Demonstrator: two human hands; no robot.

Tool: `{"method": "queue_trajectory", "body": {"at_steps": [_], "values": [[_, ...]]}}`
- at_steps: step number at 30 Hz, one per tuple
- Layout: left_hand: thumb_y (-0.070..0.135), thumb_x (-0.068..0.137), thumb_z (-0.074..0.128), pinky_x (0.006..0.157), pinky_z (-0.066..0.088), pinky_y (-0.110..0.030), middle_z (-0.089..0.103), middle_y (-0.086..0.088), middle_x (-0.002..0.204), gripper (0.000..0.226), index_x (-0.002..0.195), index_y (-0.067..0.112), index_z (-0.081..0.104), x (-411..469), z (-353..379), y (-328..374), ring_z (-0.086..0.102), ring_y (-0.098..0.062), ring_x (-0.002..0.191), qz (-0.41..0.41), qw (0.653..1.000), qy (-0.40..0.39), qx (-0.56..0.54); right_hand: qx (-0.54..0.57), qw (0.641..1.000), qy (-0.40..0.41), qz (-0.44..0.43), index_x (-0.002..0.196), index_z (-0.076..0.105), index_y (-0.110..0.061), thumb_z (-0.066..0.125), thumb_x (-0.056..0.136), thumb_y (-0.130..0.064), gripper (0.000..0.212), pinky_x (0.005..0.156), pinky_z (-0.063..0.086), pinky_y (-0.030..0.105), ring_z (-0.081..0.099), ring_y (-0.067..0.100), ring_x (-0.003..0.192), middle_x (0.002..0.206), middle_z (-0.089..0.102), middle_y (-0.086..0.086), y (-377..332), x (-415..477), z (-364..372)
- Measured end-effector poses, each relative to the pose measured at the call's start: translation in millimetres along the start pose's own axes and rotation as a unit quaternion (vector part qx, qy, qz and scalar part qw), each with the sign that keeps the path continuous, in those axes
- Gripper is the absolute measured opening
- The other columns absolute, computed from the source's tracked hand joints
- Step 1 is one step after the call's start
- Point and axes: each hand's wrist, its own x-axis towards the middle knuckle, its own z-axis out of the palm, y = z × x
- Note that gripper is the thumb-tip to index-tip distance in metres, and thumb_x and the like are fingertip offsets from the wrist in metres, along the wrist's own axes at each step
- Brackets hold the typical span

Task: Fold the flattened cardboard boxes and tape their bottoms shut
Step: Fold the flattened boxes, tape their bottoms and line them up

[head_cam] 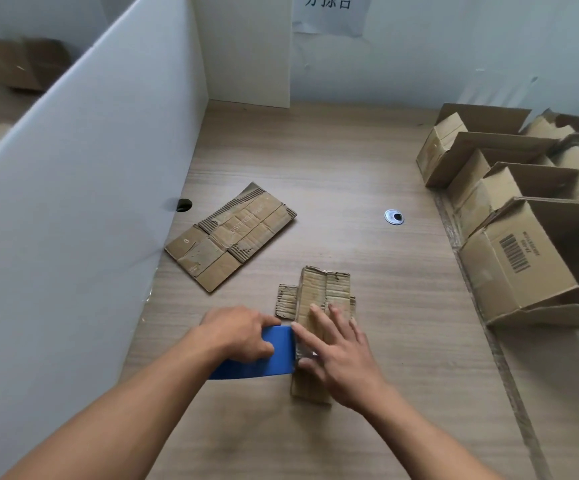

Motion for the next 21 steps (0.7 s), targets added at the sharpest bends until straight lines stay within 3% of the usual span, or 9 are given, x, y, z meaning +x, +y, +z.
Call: {"method": "queue_trajectory", "body": {"at_steps": [3, 6, 11, 16, 21], "values": [[0.063, 0.081, 0.057, 0.089, 0.046, -0.036, 0.059, 0.005, 0.133, 0.066, 0.143, 0.055, 0.035, -3, 11, -9, 0.057, -0.022, 0.117, -0.005, 1.0, 0.01, -0.028, 0.037, 0.998, -0.041, -0.015, 0.15, 0.032, -0.044, 0.036, 0.095, -0.06, 0.058, 0.095, 0.055, 0.047, 0.032, 0.033, 0.145, 0.157, 0.04, 0.001, 6, 5, 13], [0.065, 0.082, 0.058, 0.095, 0.048, -0.039, 0.057, 0.008, 0.136, 0.067, 0.143, 0.057, 0.031, -10, 21, -25, 0.056, -0.021, 0.118, -0.023, 0.997, -0.007, -0.074, 0.04, 0.998, -0.042, -0.022, 0.151, 0.028, -0.043, 0.024, 0.1, -0.061, 0.054, 0.099, 0.05, 0.044, 0.034, 0.035, 0.144, 0.157, 0.039, 0.002, 8, 2, 12], [0.066, 0.085, 0.059, 0.098, 0.045, -0.04, 0.052, 0.008, 0.141, 0.067, 0.145, 0.058, 0.029, -19, 11, -46, 0.052, -0.021, 0.122, -0.034, 0.995, -0.035, -0.092, 0.044, 0.997, -0.059, -0.026, 0.153, 0.01, -0.052, 0.017, 0.101, -0.065, 0.054, 0.115, 0.034, 0.038, 0.024, 0.032, 0.149, 0.161, 0.03, 0.0, 8, 3, 13], [0.058, 0.088, 0.062, 0.101, 0.043, -0.039, 0.054, 0.01, 0.14, 0.061, 0.143, 0.054, 0.037, -18, 6, -56, 0.052, -0.019, 0.122, -0.021, 0.986, -0.087, -0.144, 0.058, 0.994, -0.085, -0.025, 0.153, 0.024, -0.045, 0.02, 0.102, -0.064, 0.056, 0.117, 0.017, 0.033, 0.02, 0.03, 0.149, 0.16, 0.033, 0.004, 10, 4, 10], [0.053, 0.088, 0.065, 0.089, 0.042, -0.033, 0.058, 0.011, 0.133, 0.05, 0.135, 0.052, 0.049, -27, 0, -85, 0.054, -0.017, 0.116, -0.05, 0.983, -0.119, -0.134, 0.077, 0.991, -0.105, -0.011, 0.15, 0.007, -0.058, 0.015, 0.099, -0.069, 0.053, 0.118, 0.008, 0.029, 0.009, 0.026, 0.151, 0.162, 0.024, -0.001, 11, 3, 11]]}}
